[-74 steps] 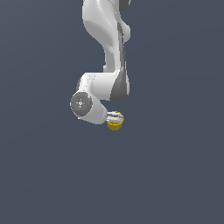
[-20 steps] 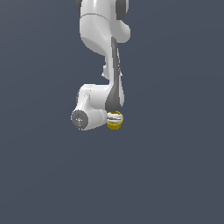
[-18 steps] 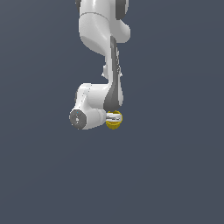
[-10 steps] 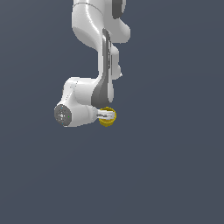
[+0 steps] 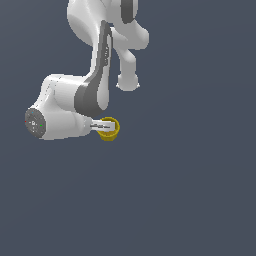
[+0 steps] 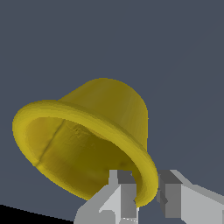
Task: Pick up the object and move it to a goal position.
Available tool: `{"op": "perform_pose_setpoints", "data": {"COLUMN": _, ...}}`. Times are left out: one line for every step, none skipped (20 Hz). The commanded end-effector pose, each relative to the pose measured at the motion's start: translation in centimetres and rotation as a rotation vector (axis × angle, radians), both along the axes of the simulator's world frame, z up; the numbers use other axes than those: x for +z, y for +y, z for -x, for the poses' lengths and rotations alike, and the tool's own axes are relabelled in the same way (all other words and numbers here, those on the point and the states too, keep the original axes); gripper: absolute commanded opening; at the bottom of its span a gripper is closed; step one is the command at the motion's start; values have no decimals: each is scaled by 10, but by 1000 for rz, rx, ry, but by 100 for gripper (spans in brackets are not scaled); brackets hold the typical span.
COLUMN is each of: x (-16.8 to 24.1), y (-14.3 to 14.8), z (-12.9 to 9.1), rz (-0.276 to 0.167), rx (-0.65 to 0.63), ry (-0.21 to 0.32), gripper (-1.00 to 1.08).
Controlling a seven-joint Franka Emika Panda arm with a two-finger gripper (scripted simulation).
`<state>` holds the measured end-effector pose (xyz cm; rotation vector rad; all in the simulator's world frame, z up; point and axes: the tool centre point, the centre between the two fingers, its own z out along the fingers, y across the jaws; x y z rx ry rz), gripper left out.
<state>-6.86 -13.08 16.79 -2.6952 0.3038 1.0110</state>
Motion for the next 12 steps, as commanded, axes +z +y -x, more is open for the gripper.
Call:
{"op": "perform_pose_setpoints", "data": {"x": 10, "y": -10, "z": -3, "rz": 0, "rx": 1, "ry": -1, "gripper": -100}}
{"op": "perform_pose_setpoints", "data": {"x": 13, "y": -13, "z": -4, "rz": 0, "rx": 1, "ry": -1, "gripper": -100}}
{"op": "perform_pose_setpoints", "data": {"x": 16, "y": -16, "z": -5, "rz": 0, "rx": 1, "ry": -1, "gripper": -100}}
{"op": "perform_pose_setpoints", "data": {"x": 18, "y": -18, "z": -6, "rz": -1, "rx": 2, "ry": -1, "gripper": -100}}
{"op": "perform_pose_setpoints", "data": {"x": 19, "y": -20, "z": -7, "rz": -1, "rx": 2, "ry": -1, "gripper": -100}}
{"op": "perform_pose_setpoints", "data": {"x": 21, "y": -22, "z": -8, "rz": -1, "rx": 2, "ry": -1, "gripper": -100}}
{"op": "perform_pose_setpoints", "data": {"x": 22, "y": -24, "z": -8, "rz": -1, "rx": 2, "ry": -1, "gripper": -100}}
{"op": "perform_pose_setpoints", "data": {"x": 23, "y": -25, "z": -8, "rz": -1, "rx": 2, "ry": -1, "gripper": -100}}
{"op": "perform_pose_setpoints", "data": {"x": 24, "y": -26, "z": -9, "rz": -1, "rx": 2, "ry": -1, "gripper": -100}}
{"op": "perform_pose_setpoints", "data": {"x": 24, "y": -26, "z": -9, "rz": -1, "rx": 2, "ry": -1, "gripper": -100}}
{"op": "perform_pose_setpoints", "data": {"x": 25, "y": -27, "z": -9, "rz": -1, "rx": 2, "ry": -1, "gripper": -100}}
{"op": "perform_pose_setpoints", "data": {"x": 25, "y": -27, "z": -9, "rz": -1, "rx": 2, "ry": -1, "gripper": -100}}
